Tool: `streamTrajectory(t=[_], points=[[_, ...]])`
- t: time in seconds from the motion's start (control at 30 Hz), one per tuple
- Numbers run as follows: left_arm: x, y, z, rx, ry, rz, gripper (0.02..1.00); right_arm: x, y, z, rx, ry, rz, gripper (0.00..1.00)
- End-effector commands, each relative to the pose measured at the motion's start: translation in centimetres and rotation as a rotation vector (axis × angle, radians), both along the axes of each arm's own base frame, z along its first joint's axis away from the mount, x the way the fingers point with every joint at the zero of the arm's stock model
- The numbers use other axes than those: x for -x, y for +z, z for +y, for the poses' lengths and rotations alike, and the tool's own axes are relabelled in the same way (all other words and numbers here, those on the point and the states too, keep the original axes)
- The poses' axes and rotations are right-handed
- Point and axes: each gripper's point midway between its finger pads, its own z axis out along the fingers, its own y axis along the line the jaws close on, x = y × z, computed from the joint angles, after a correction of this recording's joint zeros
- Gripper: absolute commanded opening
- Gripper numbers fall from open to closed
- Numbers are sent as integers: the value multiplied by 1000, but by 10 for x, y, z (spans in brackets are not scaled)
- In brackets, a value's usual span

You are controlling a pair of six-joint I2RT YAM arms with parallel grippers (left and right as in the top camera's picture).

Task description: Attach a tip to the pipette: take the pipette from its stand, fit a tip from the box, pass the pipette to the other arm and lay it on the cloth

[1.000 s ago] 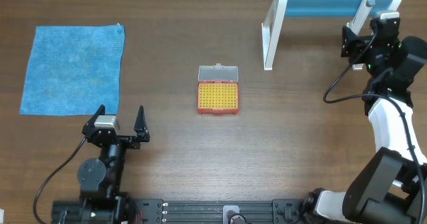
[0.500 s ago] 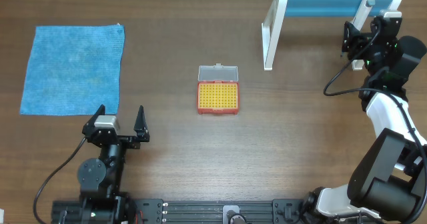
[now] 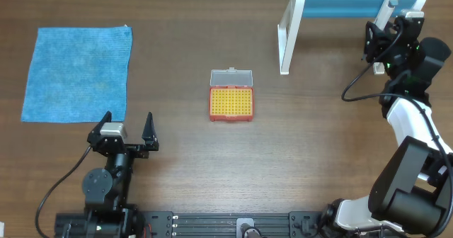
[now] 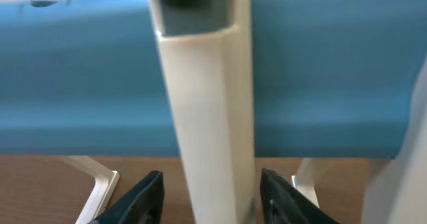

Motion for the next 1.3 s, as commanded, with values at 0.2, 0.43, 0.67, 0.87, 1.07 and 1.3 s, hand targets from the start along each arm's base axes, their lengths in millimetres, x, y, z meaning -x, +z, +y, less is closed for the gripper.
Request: streamTrajectory(t=[0.2,0.43,0.67,0.87,1.07,1.3], points=[[0,-1,-4,-8,-22,1,998,-4,4,5,-1,18,-11,150],[0,-1,-4,-8,-22,1,998,6,36,10,69,28,-68,82],[0,-1,-4,-8,-22,1,998,67,146,97,88,378,-305,77],[0,-1,-4,-8,-22,1,1000,126,132,301,-62,963,-305,75],[0,-1,-4,-8,-22,1,998,137,57,370,-88,1149,-287,77],[0,-1,-4,-8,-22,1,998,138,12,385,-90,1185,-209,75]])
